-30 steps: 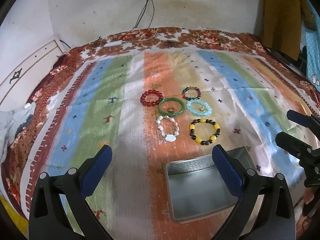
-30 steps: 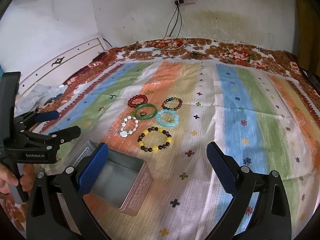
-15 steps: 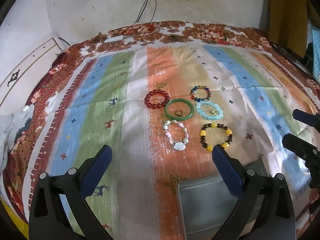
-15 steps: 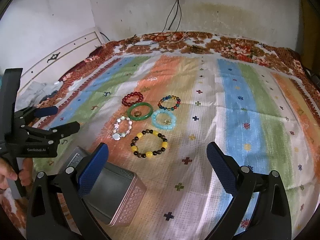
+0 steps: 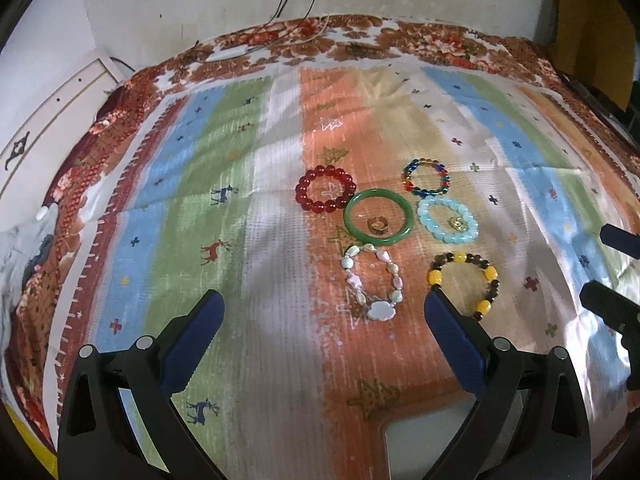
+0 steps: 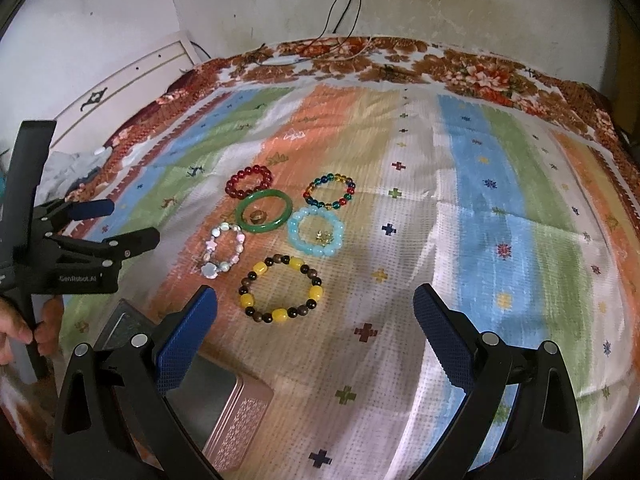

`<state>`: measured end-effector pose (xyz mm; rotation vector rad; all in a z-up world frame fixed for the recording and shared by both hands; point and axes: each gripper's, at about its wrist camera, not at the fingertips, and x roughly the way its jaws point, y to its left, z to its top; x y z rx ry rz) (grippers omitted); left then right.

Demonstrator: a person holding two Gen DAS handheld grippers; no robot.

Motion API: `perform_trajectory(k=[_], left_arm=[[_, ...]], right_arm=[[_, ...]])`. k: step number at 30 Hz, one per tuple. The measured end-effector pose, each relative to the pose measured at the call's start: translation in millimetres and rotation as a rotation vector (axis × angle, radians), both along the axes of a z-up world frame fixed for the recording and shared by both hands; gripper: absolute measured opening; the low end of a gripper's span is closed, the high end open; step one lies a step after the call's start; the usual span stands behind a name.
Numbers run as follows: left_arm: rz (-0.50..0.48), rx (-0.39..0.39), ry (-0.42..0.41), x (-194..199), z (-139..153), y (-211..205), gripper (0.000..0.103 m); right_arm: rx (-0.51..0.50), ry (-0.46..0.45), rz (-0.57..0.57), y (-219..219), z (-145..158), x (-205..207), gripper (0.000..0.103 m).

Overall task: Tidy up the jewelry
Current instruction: 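Lower left tool over white pearl bracelet while right tool lowers over yellow-black bracelet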

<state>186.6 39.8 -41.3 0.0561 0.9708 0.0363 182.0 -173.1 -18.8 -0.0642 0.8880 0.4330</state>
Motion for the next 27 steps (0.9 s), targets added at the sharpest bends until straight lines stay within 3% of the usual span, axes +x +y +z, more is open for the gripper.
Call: perform_trajectory(k=[24,27], left_arm=[[0.04,-0.078,0.222,59,-54,16,0.097],[0.043,-0.081,0.248,65,-61,18,0.097]], right_arm=[[-0.054,0.154,0.006,19,-36,44,0.099],[-0.048,0.205,-0.004,18,-46,52,0.099]])
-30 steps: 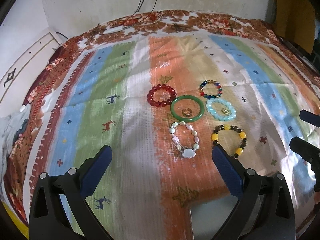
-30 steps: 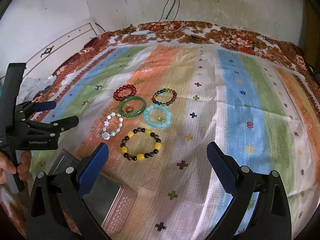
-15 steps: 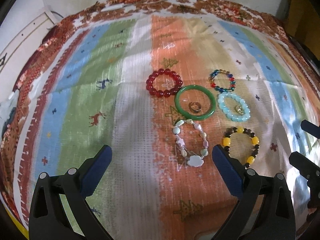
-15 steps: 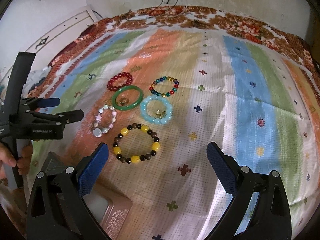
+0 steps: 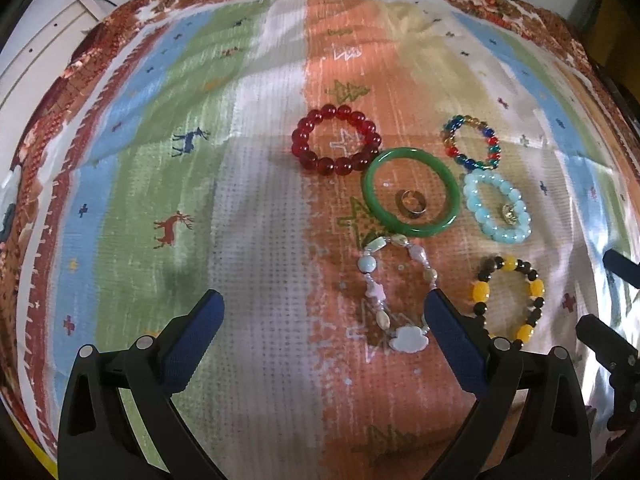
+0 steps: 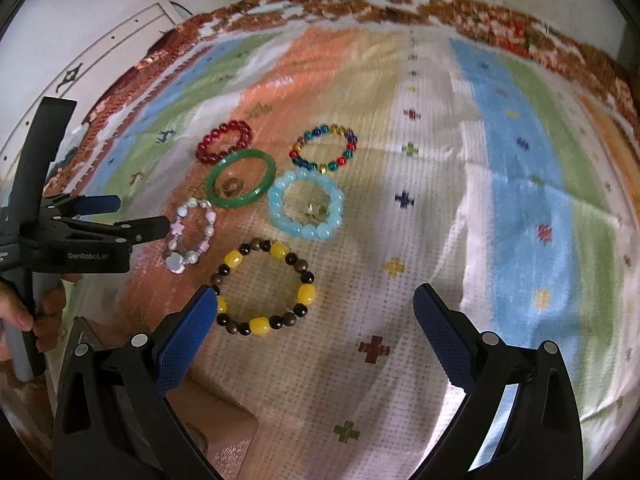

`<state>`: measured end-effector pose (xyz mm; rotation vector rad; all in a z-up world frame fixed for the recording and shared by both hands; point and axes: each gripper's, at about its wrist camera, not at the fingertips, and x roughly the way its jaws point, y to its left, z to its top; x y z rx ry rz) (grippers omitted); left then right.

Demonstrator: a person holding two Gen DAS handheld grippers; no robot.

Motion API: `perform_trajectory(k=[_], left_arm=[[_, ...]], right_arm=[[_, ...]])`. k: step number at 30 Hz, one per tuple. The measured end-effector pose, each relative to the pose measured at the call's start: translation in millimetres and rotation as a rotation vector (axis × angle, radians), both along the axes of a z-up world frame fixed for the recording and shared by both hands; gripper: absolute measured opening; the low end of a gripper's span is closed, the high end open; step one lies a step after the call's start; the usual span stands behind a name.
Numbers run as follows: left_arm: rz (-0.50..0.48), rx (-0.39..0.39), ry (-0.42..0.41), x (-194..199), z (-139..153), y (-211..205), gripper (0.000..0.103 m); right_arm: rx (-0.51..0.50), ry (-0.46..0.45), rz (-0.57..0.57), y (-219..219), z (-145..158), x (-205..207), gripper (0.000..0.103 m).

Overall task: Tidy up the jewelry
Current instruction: 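Lower left tool over white pearl bracelet while right tool lowers over yellow-black bracelet, then close left gripper on white pearl bracelet while right gripper closes on yellow-black bracelet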

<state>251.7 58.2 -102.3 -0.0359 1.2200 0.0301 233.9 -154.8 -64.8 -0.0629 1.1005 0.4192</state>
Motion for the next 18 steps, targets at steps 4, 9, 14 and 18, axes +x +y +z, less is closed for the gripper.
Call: perform_trajectory(k=[4,9,14,18], left_arm=[[-0.004,-0.016,0.015,8,-5,0,0.097],[-0.021,-0.025,0.026,11,-11,-5,0.097],[-0.026,-0.019,0.052,14,-19,-4,0.09],[-0.024,-0.011,0.061,19,-24,-1,0.085]], right_arm=[[-0.016,0.021,0.004,3,-9,6,0.099],[-0.007,0.058,-0.008,6,-16,14,0.099],[-0.029,0.089,-0.002,12,-29,22,0.094],[-0.042,0.111,-0.002,14,-38,27,0.088]])
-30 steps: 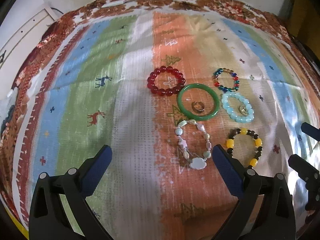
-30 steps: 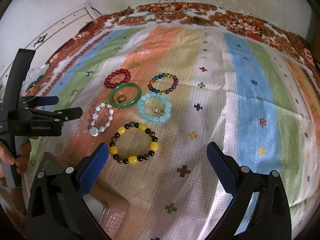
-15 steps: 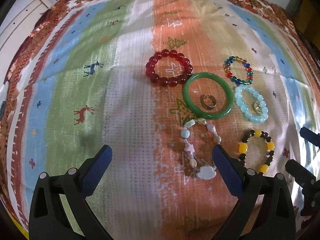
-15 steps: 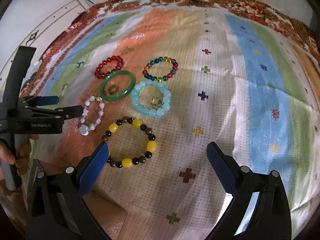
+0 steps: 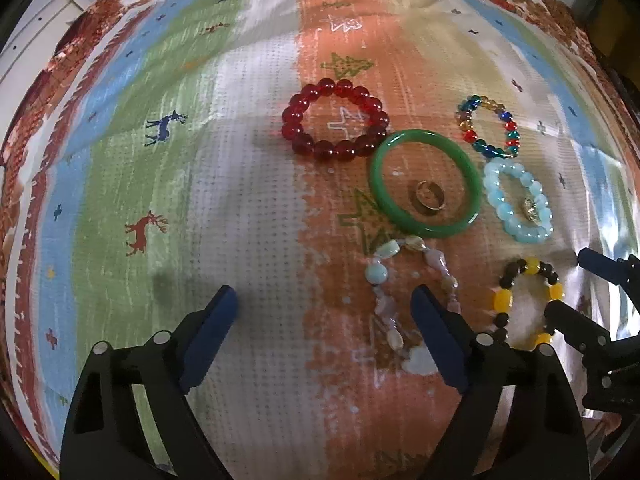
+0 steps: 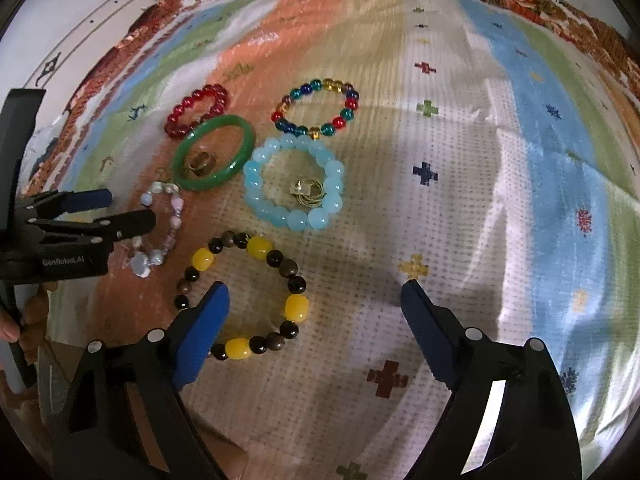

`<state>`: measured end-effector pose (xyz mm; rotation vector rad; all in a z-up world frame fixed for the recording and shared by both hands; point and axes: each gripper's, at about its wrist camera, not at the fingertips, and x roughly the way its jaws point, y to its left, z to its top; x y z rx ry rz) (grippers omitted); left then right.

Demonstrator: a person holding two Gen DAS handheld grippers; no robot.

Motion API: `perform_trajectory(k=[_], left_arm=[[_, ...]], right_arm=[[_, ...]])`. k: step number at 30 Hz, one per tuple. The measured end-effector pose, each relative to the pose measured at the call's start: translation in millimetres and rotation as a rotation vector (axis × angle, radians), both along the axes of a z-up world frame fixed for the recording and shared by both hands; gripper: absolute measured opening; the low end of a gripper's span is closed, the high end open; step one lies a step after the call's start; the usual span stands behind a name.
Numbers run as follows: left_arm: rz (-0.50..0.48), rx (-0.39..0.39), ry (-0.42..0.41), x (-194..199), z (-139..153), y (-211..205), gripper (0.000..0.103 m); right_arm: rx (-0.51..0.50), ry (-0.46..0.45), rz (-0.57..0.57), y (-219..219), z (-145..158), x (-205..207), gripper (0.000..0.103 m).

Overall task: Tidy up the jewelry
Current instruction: 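Close left gripper on white pearl bracelet while right gripper closes on yellow-black bracelet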

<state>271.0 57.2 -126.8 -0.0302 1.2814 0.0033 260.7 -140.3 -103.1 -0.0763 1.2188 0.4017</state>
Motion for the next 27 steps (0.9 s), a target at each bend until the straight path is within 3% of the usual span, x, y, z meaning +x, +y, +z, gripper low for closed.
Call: perform_trajectory(k=[4,6,8,10,11,12,14,17,27], left_arm=[[-0.028,0.031,-0.01,3,-1,-5,0.078],[-0.063,0.041,-0.029,3,1,-12,0.059],[-0.087,0.045,-0.033,0,2,-20,0.049],[-0.098,0.05,-0.033,0,2,-25,0.044],[-0.101,0.045,-0.032,0,2,-26,0.037],[-0.101,0.034,-0.033,0,3,-26,0.022],[-0.083,0.001,-0.026,0,4,-22,0.01],[-0.076,-0.029,-0.024,-1,1,-18,0.01],[-0.056,-0.066,-0.051,-2,19,-12,0.01]], right_arm=[[-0.032,-0.018,0.018,6,-1,1,0.078],[-0.024,-0.024,0.001,4,0,4,0.063],[-0.037,-0.023,-0.005,3,-1,5,0.058],[-0.063,-0.036,0.014,6,-2,3,0.046],[-0.066,-0.038,0.02,7,-2,2,0.038],[-0.057,-0.033,0.028,7,-2,1,0.028],[-0.044,-0.02,0.042,8,-2,0,0.02],[-0.043,-0.021,0.063,12,-3,-3,0.013],[-0.004,-0.048,0.096,17,11,-10,0.012]])
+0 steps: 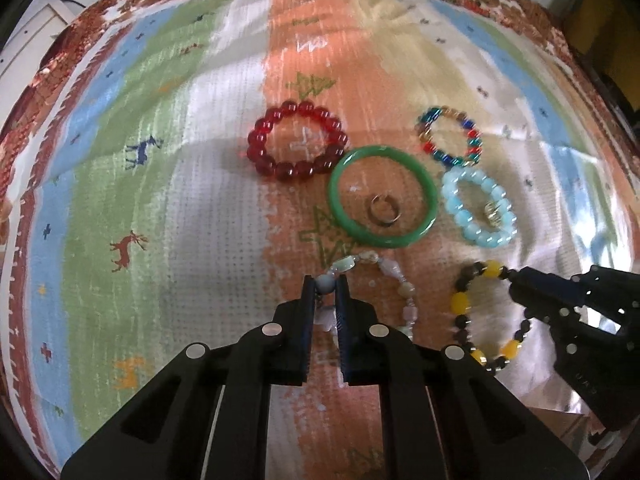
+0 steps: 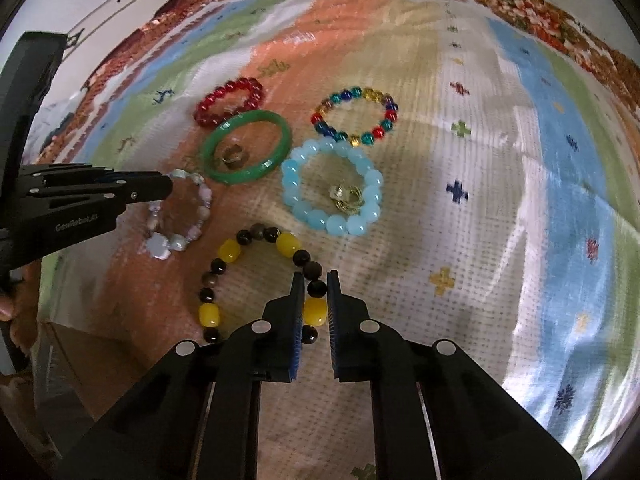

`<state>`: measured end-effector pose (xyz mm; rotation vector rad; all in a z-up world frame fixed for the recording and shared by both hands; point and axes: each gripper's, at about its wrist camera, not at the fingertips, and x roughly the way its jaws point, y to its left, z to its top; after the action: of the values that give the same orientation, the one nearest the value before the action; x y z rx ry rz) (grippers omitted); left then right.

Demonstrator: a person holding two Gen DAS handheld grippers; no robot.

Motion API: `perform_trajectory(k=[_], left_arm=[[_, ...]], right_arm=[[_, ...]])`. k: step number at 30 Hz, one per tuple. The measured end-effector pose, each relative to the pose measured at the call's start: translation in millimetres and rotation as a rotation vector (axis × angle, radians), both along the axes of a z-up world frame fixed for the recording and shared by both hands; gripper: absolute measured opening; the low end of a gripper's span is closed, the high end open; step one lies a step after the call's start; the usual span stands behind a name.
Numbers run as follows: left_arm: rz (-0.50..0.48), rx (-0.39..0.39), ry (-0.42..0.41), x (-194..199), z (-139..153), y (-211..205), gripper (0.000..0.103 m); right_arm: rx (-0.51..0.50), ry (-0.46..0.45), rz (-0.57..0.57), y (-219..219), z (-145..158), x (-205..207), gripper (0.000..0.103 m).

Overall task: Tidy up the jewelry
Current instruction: 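Close left gripper on white pearl bracelet while right gripper closes on yellow-black bracelet, then lift and carry both held bracelets over the silver tin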

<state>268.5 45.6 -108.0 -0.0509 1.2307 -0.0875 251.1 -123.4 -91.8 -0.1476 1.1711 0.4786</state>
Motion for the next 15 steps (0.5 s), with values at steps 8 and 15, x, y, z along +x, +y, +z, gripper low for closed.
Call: perform_trajectory(k=[8,15], left_arm=[[-0.001,-0.026,-0.027,-10,16,1,0.01],[0.0,-0.042,-0.065,-22,32,-3,0.01]], right_arm=[[0.019,-0.065,0.026,3,29,-8,0.012],[0.051,-0.103,0.013,1,45,-15,0.01]])
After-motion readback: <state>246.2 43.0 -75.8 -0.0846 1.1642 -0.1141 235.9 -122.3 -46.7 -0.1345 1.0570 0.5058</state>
